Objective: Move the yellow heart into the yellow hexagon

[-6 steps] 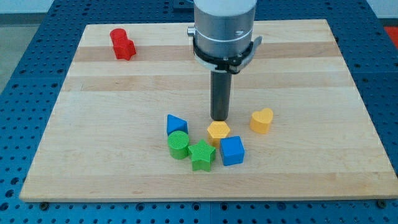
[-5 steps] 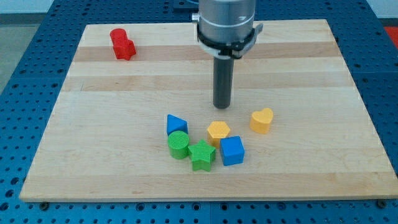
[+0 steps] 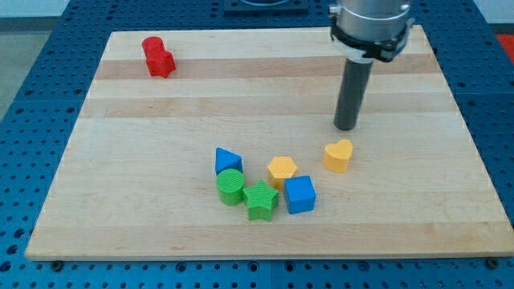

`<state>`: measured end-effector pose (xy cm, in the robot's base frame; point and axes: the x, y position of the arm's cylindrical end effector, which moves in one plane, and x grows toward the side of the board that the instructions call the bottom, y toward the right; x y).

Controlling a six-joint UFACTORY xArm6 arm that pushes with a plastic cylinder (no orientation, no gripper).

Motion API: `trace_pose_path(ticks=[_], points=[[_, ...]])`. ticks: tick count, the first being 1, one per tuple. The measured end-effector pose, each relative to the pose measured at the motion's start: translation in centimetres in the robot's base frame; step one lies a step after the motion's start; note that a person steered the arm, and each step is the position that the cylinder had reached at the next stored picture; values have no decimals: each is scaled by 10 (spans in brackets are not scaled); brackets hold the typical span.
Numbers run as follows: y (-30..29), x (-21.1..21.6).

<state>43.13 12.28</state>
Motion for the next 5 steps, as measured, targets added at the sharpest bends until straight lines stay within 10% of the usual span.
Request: trace_pose_path(ticks=[5], points=[[-5, 51]])
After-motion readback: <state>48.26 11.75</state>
